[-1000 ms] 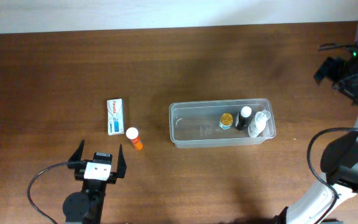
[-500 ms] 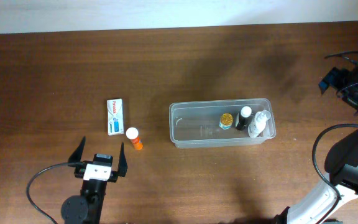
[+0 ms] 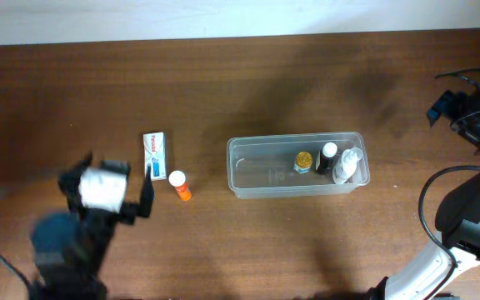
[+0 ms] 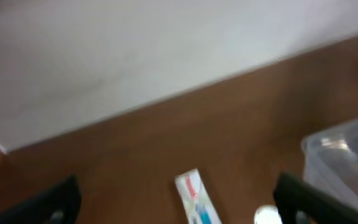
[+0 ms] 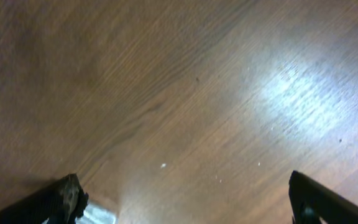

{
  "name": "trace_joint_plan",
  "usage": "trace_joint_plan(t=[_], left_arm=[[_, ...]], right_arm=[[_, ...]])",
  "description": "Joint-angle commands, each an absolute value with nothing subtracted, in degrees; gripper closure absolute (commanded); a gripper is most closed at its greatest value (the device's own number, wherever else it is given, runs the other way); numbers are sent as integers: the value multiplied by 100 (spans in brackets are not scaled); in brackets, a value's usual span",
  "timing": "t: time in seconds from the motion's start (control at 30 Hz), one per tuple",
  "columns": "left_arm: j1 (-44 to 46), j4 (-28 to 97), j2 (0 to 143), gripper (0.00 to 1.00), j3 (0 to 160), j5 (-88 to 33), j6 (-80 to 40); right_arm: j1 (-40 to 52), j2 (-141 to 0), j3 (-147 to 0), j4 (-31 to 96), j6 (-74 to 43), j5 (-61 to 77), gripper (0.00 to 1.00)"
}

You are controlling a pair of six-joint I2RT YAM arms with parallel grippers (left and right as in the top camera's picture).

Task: Pack container
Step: 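Move the left gripper down onto the white Panadol box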

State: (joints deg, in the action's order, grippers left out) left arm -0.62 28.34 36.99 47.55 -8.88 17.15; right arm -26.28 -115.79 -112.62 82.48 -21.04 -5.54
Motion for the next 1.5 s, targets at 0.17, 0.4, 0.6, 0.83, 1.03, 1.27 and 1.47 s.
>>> trace_joint_plan(t=[0.17, 0.4, 0.6, 0.83, 1.03, 1.27, 1.47], left_arm=[[-91, 4587, 6416, 0, 7537, -1035, 1328], [-91, 6654, 8455, 0, 9255, -790, 819], [-91, 6619, 9378, 0, 9260, -768, 333], [-93, 6652, 10285, 1, 9258, -856, 126], [-80, 6775, 10836, 1, 9258, -875, 99], [-97, 6694, 11585, 1, 9258, -720, -838], [-54, 6493, 12016, 0, 9258, -351, -1094]], right_arm=[[-2626, -11557, -11260, 8243, -2152, -585, 2], [-2626, -11557, -11260, 8243, -2152, -585, 2], [-2626, -11557, -11260, 8243, -2152, -585, 2], [-2626, -11557, -11260, 8243, -2152, -585, 2], [-2626, -11557, -11260, 8243, -2152, -585, 2], [-2626, -11557, -11260, 8243, -2152, -585, 2], [-2626, -11557, -11260, 8243, -2152, -585, 2]])
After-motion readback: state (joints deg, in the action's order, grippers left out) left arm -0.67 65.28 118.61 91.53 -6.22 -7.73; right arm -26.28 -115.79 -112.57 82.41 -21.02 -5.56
